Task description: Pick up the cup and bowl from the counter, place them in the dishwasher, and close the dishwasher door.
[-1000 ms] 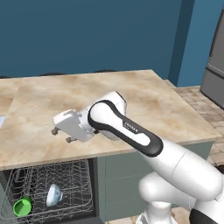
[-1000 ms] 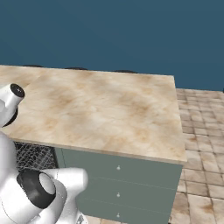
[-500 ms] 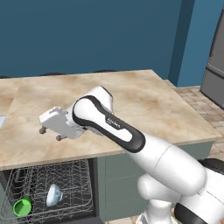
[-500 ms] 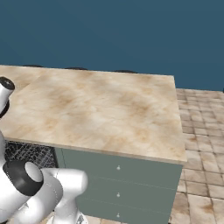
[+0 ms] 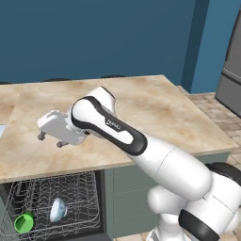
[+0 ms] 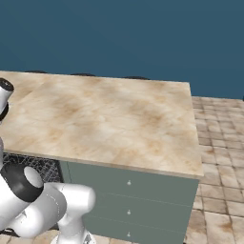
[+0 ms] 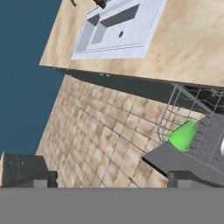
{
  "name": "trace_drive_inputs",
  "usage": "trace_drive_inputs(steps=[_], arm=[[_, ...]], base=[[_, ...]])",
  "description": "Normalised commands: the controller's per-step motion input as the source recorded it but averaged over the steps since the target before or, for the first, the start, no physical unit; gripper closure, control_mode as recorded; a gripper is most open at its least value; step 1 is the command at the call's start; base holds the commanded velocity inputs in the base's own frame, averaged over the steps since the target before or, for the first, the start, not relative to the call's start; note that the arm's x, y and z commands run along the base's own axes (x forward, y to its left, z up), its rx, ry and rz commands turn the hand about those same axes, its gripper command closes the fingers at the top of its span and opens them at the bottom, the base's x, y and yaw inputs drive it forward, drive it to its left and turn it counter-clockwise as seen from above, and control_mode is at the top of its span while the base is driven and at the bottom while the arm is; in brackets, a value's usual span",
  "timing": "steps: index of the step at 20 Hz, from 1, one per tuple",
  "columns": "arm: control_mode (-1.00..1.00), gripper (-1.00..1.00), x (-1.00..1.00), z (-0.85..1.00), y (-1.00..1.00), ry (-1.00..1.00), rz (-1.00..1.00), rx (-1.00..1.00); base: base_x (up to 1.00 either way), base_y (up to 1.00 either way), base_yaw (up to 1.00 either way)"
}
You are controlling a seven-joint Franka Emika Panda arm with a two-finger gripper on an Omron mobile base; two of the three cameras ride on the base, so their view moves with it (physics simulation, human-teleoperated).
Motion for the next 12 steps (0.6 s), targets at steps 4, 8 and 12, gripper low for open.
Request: trace_drive_inputs(steps=[4, 8, 12], arm=[[-1.00, -1.00, 0.00, 0.00, 0.00, 0.00, 0.02, 0.00], [-1.00, -1.00, -0.05, -0.01, 0.04, 0.00, 0.02, -0.07], [-1.00, -1.00, -0.20, -0.10, 0.20, -0.01, 0.04, -0.24]], base=[[0.00, 0.00, 0.00], [0.00, 0.00, 0.00], [0.00, 0.00, 0.00]])
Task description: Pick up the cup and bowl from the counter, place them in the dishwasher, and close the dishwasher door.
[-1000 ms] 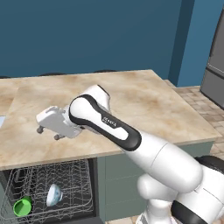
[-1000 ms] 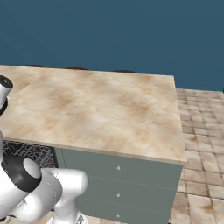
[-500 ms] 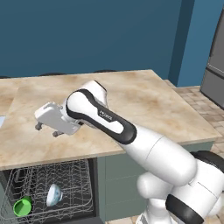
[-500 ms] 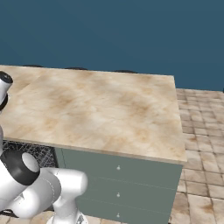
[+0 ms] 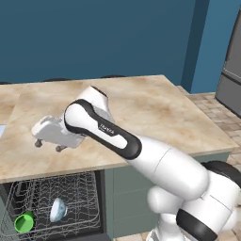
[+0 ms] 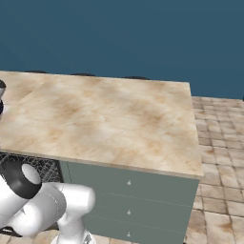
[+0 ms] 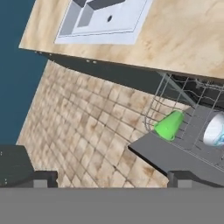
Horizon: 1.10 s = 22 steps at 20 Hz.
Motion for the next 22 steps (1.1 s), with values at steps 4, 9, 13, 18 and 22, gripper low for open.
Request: trace_drive_inputs(steps=[4, 9, 13, 18, 22], arm=[[-1.00, -1.00, -0.11, -0.11, 0.18, 0.00, 0.05, -0.28], [-1.00, -1.00, -0.21, -0.13, 0.12, -0.02, 0.08, -0.26], [-1.00, -1.00, -0.48, -0.13, 0.17, -0.07, 0.14, -0.26], [-1.00, -1.00, -0.64, -0.20, 0.06, -0.14, 0.19, -0.24], [-1.00, -1.00, -0.88, -0.49, -0.16, -0.22, 0.25, -0.11]], base=[[0.00, 0.00, 0.00], [0.00, 0.00, 0.00], [0.00, 0.00, 0.00], [0.00, 0.00, 0.00], [0.00, 0.00, 0.00]])
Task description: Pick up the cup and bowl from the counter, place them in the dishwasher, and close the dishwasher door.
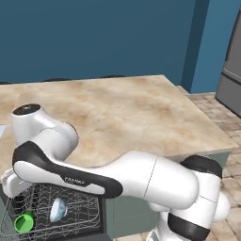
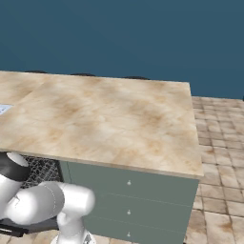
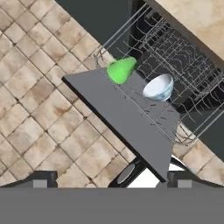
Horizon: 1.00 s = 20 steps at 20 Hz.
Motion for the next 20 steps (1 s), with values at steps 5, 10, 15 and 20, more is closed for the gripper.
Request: trace_drive_inputs(steps=[5, 10, 15, 20], arm=[[-1.00, -1.00, -0.84, -0.24, -0.54, -0.26, 0.21, 0.02], [-1.00, -1.00, -0.31, -0.04, -0.65, -0.18, 0.22, 0.02], [-1.00, -1.00, -0.04, -0.21, -0.38, -0.07, 0.19, -0.01], [-1.00, -1.00, -0.05, -0.36, -0.02, -0.02, 0.19, -0.09]], base=[[0.00, 0.00, 0.00], [0.00, 0.00, 0.00], [0.00, 0.00, 0.00], [0.00, 0.00, 0.00]])
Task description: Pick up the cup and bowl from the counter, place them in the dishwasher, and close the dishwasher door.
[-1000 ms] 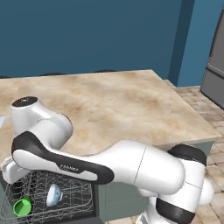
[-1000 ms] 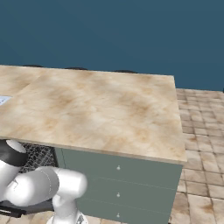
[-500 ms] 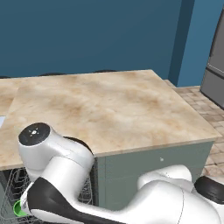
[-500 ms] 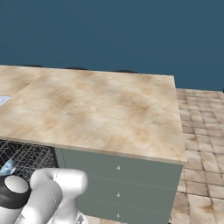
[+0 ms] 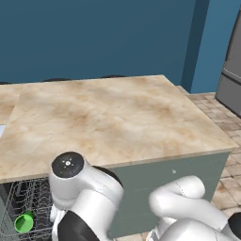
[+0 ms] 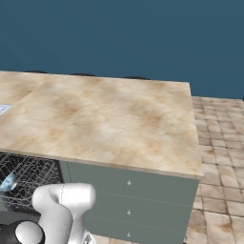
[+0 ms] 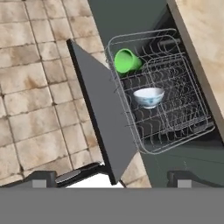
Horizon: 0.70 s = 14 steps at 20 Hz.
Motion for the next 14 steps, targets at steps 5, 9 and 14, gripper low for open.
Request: trace_drive_inputs(steps=[5, 9, 14], arm=[[-1.00, -1.00, -0.25, -0.25, 0.06, -0.05, 0.17, -0.10], [-1.00, -1.00, -0.43, -0.33, 0.17, -0.09, 0.15, -0.13], [-1.00, -1.00, -0.47, -0.44, 0.04, -0.10, 0.12, -0.11]], base=[[0.00, 0.00, 0.00], [0.00, 0.00, 0.00], [0.00, 0.00, 0.00]])
